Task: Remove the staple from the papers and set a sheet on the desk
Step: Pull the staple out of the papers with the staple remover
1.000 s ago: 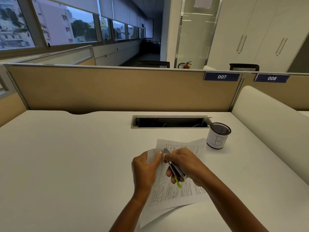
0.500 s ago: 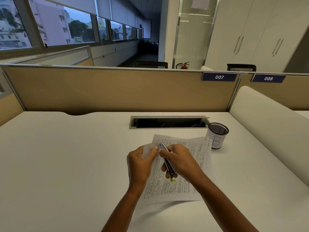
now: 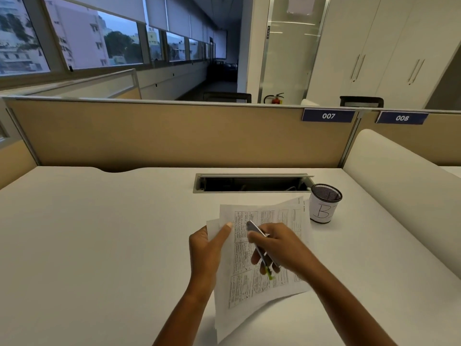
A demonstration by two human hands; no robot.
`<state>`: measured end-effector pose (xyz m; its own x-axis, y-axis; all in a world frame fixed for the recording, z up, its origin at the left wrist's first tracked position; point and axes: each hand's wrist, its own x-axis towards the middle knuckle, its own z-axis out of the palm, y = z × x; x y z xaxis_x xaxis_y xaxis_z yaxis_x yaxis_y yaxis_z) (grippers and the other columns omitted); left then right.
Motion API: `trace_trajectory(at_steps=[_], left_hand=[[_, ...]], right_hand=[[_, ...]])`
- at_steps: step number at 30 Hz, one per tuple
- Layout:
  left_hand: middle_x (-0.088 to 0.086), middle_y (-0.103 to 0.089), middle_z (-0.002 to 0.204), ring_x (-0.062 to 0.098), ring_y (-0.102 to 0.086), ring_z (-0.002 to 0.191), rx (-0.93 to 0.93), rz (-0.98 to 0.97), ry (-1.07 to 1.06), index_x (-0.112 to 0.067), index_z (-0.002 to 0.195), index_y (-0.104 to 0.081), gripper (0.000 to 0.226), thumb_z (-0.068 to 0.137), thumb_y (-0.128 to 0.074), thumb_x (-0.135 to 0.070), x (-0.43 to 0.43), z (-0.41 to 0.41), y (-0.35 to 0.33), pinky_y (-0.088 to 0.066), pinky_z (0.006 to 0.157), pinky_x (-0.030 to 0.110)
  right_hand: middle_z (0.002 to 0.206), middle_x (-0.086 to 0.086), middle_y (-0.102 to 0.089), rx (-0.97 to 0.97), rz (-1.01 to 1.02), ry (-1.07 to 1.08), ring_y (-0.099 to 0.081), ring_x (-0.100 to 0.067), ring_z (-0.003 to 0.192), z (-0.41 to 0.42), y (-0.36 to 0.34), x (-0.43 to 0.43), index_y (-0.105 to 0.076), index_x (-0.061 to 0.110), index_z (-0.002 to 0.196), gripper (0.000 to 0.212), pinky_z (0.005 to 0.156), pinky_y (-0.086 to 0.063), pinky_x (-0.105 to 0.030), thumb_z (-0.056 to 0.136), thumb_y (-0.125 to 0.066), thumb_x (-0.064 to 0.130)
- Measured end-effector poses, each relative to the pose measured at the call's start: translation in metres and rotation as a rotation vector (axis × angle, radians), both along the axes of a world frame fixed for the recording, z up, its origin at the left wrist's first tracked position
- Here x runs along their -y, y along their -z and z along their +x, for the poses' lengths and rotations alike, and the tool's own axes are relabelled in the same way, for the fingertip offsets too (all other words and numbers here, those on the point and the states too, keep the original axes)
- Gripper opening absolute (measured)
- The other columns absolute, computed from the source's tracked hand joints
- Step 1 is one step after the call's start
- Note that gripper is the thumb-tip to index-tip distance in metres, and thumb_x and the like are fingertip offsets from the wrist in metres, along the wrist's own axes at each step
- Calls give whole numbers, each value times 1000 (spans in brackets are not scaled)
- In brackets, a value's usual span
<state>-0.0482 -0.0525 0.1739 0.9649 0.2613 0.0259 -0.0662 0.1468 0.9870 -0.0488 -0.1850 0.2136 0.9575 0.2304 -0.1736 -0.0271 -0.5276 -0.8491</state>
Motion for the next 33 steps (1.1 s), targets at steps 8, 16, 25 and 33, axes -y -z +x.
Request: trace_trajectory(at_steps=[8,16,25,33], left_hand=[[-3,-64,70,17,-63,61,6,42,22,-30,72,-58,15,83,-57,-21,3,-3,-2,-52,47,17],[-1,-63,71,21,-62,66,52,126,18,-28,73,-58,10,81,-60,-22,2,-3,0,-51,54,21],[-11,-61,63,6,-60,57,151,332,23,-33,63,-55,22,82,-60,-23,-2,1,-2,-48,46,8],[-15,-63,63,-6,-62,61,256,432,51,-33,65,-58,20,82,-58,-23,-3,1,1,-51,53,14]], right_hand=[[64,1,-63,36,-103,-25,-56,-6,41,4,-3,-6,-59,7,97,23,33,-36,-11,91,-48,27],[66,1,-63,67,-110,-16,-56,-4,40,9,-5,-7,-55,14,83,16,33,-36,-10,89,-51,28],[61,1,-64,-34,1,-57,-57,-5,39,13,-15,2,-62,14,75,22,35,-38,-13,90,-52,27],[57,1,-62,-181,197,-98,-53,-6,40,21,-24,17,-64,9,82,22,36,-38,-13,89,-52,25]])
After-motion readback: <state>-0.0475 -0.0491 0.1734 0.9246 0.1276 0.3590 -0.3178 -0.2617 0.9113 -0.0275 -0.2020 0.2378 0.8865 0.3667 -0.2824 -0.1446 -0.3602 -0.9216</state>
